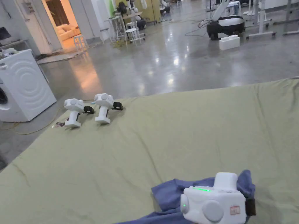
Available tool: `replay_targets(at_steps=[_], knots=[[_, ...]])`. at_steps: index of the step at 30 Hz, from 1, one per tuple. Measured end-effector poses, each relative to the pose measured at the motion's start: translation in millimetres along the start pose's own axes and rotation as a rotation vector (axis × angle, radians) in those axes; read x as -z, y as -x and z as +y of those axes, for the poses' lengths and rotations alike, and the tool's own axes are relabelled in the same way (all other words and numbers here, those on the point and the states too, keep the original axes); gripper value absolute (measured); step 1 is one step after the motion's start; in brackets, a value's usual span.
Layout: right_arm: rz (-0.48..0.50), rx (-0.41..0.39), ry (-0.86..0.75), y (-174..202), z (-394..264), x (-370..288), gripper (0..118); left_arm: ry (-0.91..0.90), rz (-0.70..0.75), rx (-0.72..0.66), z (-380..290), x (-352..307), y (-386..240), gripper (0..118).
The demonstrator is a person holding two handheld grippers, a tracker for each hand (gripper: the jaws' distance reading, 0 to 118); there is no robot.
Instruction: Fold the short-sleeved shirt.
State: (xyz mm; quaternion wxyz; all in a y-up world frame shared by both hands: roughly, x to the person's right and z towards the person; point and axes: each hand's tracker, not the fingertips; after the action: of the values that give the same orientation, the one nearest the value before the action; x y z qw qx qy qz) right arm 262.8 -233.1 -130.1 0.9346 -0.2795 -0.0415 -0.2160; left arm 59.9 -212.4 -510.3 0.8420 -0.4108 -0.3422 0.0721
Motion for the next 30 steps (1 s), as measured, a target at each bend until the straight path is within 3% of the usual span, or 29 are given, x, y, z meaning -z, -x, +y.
replay_targets(at_steps=[2, 5, 9, 10, 11, 12, 16, 23, 26, 27, 29, 30], knots=[[-0.010, -0.006, 0.008, -3, -3, -6, 2, 0.043, -0.088, 0.099, -19, 31, -66, 4], [-0.041, 0.045, 0.000, -13, -7, -12, 2, 0.161, -0.235, 0.181, -69, 64, -150, 4], [-0.071, 0.093, -0.013, -21, -10, -16, 2, 0.190, -0.275, 0.234, -118, 75, -202, 9], [-0.072, 0.092, -0.015, -22, -10, -17, 2, 0.180, -0.257, 0.246, -122, 72, -202, 31], [-0.070, 0.088, -0.018, -22, -10, -18, 2, 0.178, -0.263, 0.228, -118, 68, -193, 70], [-0.063, 0.083, -0.021, -22, -10, -17, 2, 0.198, -0.275, 0.199, -112, 62, -184, 99], [-0.022, 0.033, -0.060, -8, 2, -13, 2, -0.055, -0.250, 0.076, -72, -49, -125, 101], [0.025, -0.192, -0.263, 42, 38, -27, 2, -0.548, 0.170, 0.151, -75, -293, -95, 101], [0.011, -0.298, -0.329, 68, 50, -34, 2, -0.676, 0.337, 0.183, -100, -362, -98, 98], [0.011, -0.333, -0.348, 75, 52, -36, 2, -0.693, 0.401, 0.201, -108, -376, -101, 85], [0.012, -0.391, -0.381, 89, 55, -41, 2, -0.754, 0.521, 0.287, -140, -397, -110, 8], [0.021, -0.410, -0.394, 94, 56, -43, 2, -0.743, 0.629, 0.299, -147, -399, -114, 2]])
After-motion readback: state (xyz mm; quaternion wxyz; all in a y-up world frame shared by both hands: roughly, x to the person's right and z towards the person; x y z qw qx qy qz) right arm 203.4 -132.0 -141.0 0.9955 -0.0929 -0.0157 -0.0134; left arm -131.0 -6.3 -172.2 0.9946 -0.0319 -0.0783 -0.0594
